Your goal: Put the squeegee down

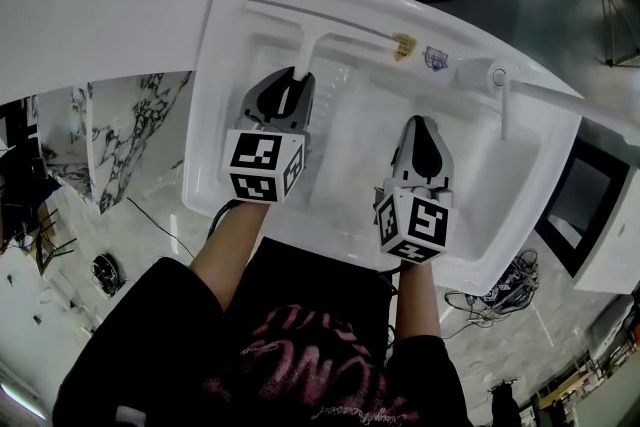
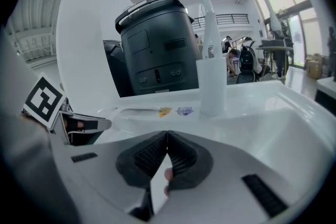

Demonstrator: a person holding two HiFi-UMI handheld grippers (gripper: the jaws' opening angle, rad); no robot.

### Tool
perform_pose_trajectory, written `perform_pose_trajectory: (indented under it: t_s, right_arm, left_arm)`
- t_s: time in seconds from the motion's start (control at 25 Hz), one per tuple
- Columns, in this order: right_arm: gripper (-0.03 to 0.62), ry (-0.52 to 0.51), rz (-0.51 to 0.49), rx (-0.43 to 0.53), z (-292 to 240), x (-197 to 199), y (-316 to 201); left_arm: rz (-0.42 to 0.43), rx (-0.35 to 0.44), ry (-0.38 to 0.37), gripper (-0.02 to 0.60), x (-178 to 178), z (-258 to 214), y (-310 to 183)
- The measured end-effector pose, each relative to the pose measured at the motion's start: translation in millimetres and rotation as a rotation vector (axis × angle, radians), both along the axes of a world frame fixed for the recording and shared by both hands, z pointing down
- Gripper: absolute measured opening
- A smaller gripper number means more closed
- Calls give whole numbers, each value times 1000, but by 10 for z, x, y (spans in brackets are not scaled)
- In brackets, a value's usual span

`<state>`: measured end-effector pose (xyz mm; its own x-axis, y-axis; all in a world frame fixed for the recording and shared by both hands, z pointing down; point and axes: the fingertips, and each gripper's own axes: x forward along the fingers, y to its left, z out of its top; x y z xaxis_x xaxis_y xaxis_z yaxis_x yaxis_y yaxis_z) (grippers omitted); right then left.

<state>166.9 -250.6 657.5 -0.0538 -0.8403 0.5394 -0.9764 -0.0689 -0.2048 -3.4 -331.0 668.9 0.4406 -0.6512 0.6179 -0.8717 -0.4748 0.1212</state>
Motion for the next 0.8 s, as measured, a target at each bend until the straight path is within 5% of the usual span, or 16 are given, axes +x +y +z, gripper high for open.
perform_pose_trajectory:
  t_s: [0.8]
  right_arm:
    - [21,32,22,12,-69,81,163]
  left_arm:
    - [47,39,-9,150,53,-79,68]
